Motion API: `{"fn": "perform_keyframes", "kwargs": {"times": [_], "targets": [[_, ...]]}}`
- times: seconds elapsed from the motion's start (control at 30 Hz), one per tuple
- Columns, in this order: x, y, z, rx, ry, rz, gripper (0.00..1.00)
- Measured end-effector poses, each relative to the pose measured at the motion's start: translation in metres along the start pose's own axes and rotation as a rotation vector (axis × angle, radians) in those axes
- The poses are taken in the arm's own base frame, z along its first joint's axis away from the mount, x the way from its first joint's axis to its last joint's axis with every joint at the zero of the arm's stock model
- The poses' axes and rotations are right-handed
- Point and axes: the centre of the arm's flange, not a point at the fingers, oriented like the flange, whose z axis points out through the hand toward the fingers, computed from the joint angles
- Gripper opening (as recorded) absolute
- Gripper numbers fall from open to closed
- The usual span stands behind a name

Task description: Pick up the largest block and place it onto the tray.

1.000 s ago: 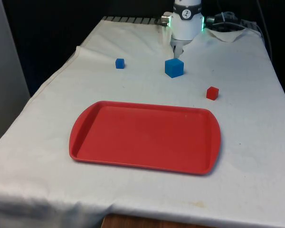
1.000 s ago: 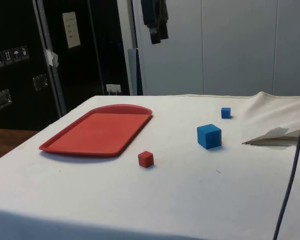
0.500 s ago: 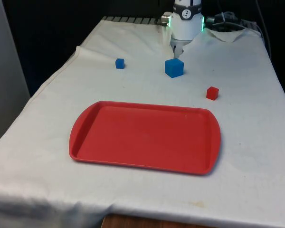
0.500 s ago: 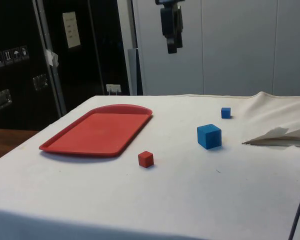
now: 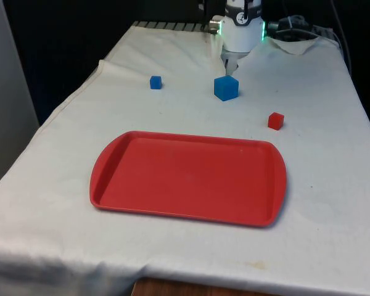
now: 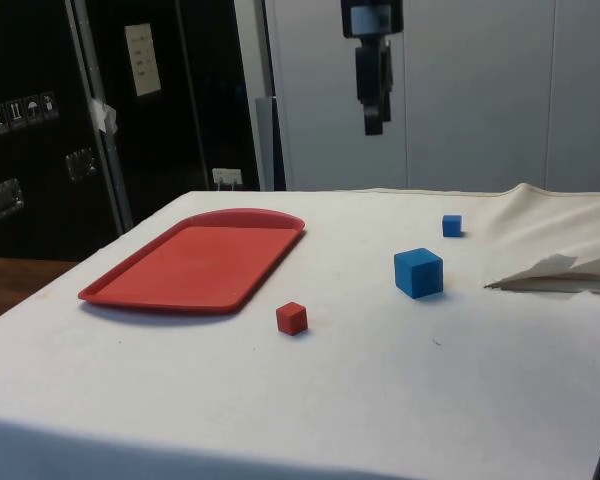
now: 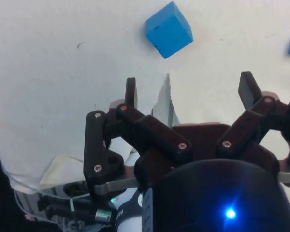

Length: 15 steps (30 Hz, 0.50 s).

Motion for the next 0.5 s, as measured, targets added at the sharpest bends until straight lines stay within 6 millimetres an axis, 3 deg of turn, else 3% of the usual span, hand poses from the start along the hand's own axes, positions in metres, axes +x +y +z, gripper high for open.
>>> {"fn": "perform_keyframes", "kwargs": {"times": [0.5], "targets": [[-0.019, -0.006, 0.047, -0.001, 0.003, 0.069, 1.0]]}}
